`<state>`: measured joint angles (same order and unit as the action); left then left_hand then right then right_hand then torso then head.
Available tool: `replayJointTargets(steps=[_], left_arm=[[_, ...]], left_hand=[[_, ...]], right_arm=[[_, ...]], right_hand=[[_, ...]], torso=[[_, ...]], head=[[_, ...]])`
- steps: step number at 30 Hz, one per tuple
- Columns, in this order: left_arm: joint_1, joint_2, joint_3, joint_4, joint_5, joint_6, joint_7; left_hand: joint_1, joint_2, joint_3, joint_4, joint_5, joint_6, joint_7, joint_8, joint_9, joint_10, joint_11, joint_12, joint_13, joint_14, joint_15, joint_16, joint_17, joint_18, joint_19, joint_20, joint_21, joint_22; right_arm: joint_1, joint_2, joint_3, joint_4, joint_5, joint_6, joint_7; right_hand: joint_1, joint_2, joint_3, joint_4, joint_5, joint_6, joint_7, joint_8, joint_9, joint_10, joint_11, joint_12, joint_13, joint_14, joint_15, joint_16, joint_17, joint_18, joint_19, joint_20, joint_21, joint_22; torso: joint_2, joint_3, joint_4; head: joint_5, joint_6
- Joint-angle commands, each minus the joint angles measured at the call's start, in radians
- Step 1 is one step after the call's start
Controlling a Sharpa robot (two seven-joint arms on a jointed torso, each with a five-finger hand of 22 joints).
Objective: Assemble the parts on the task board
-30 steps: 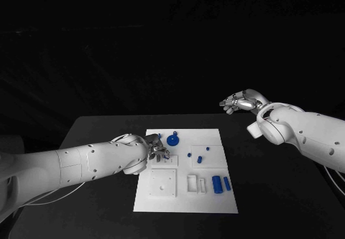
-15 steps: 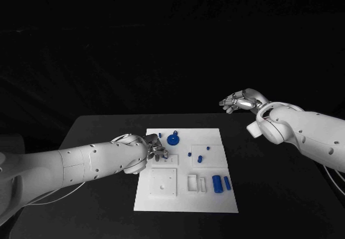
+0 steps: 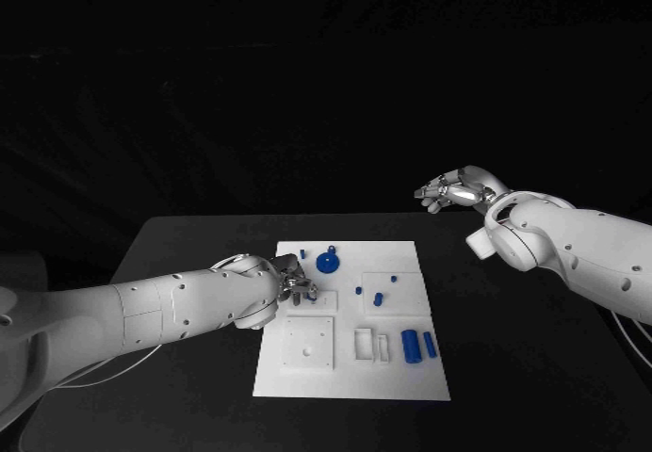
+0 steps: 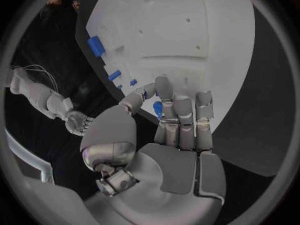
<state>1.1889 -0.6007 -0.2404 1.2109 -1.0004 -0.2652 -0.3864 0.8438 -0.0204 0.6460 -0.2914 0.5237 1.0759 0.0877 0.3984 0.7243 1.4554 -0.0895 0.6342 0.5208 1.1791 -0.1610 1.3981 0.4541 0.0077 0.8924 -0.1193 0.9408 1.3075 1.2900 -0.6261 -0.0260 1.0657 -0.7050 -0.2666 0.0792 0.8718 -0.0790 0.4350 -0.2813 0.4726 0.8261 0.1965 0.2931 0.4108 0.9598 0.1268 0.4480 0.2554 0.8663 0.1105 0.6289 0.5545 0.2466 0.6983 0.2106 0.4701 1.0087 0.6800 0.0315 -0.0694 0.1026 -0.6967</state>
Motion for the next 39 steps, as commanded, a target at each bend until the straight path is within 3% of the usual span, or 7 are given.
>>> replayJointTargets(steps=[1, 39], left_arm=[[-0.003, 0.003, 0.001, 0.001, -0.005, 0.012, 0.004], [-0.007, -0.001, 0.001, -0.003, -0.008, 0.047, 0.008]], left_hand=[[-0.001, 0.007, 0.007, 0.002, 0.004, 0.167, -0.098, 0.028, 0.094, -0.005, -0.005, 0.005, 0.001, 0.012, -0.023, 0.005, 0.001, -0.003, 0.01, -0.139, 0.007, 0.022], [-0.005, 0.007, 0.008, 0.003, -0.004, 0.164, -0.098, 0.033, 0.1, -0.008, -0.006, 0.014, 0.005, 0.012, -0.026, 0.009, -0.001, -0.002, 0.011, -0.141, 0.013, 0.022]], right_arm=[[0.0, 0.002, 0.0, 0.0, -0.01, 0.015, 0.008], [0.0, 0.006, 0.0, -0.002, -0.01, 0.018, 0.007]], right_hand=[[0.012, 0.001, 0.004, 0.005, 0.006, -0.004, 0.0, 0.004, -0.001, 0.008, 0.001, -0.003, -0.001, -0.002, 0.002, -0.006, -0.001, 0.001, -0.007, 0.0, -0.005, 0.001], [0.012, 0.001, 0.003, 0.005, 0.008, -0.004, 0.0, 0.004, -0.003, 0.008, 0.001, -0.003, -0.008, -0.004, 0.002, -0.007, -0.004, 0.001, -0.01, 0.001, -0.006, 0.003]], torso=[[0.0, -0.0004, 0.0001], [0.0, 0.001, 0.0011]], head=[[-0.001, -0.002], [-0.001, -0.003]])
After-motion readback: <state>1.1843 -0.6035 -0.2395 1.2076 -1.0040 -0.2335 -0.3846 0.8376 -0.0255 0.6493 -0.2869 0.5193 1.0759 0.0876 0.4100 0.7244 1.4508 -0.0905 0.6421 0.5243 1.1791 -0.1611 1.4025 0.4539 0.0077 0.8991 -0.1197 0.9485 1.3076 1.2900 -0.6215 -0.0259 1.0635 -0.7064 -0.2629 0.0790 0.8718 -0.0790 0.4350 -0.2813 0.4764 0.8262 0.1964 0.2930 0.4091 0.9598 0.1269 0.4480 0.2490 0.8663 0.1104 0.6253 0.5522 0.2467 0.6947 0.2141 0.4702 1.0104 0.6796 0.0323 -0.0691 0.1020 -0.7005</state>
